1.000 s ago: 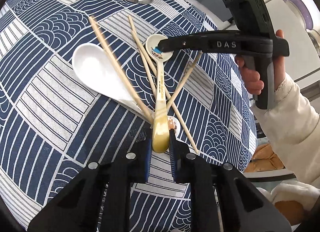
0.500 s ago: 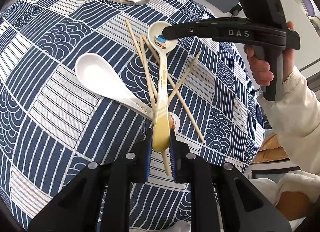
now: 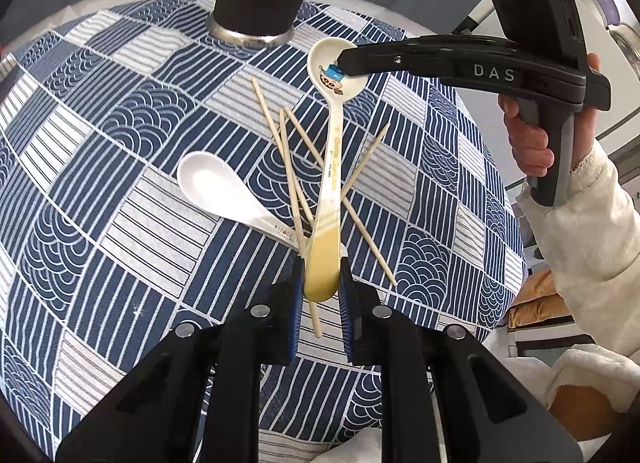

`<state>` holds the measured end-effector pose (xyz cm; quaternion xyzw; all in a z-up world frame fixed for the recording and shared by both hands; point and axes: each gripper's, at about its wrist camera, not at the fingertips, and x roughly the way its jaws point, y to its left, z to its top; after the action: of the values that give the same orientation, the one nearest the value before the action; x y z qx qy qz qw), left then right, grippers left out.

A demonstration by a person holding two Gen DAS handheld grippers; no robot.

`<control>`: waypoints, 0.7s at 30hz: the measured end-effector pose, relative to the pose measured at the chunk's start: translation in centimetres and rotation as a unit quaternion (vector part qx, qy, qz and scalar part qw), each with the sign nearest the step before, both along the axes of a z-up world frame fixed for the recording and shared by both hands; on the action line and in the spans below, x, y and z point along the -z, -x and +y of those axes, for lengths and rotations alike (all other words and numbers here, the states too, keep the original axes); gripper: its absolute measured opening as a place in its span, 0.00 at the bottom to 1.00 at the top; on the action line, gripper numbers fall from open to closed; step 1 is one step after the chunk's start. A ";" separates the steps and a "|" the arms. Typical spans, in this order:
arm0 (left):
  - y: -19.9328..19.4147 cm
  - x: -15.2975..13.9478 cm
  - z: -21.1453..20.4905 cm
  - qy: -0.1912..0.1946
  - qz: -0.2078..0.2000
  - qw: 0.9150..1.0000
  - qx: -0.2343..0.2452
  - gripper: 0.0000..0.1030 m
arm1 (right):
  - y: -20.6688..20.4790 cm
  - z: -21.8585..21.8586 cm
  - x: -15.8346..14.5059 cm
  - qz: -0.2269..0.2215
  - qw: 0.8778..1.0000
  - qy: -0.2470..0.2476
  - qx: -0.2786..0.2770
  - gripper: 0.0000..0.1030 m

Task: Organize utensils
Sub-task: 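Grasp the second spoon's bowl with the right tool while the left tool grips its yellow handle, then lift the second spoon with both tools and carry it over the black cup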

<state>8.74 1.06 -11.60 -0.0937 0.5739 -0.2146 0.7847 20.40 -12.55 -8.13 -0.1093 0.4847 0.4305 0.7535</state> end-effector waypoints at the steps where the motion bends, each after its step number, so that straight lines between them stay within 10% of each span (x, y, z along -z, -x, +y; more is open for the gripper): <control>1: 0.1 -0.3 0.0 0.000 -0.002 1.000 0.001 0.16 | 0.2 -0.1 -0.4 -0.004 1.000 -0.001 0.001 0.07; 21: -4.9 -7.6 -2.2 -0.053 -0.072 0.996 0.030 0.17 | -1.0 -2.2 -10.5 -0.127 0.992 -0.003 0.027 0.06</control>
<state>13.62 -1.11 -4.02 -0.0188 0.5287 -0.2131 0.8214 21.38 -14.78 2.40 -0.1474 0.3864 0.3940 0.8208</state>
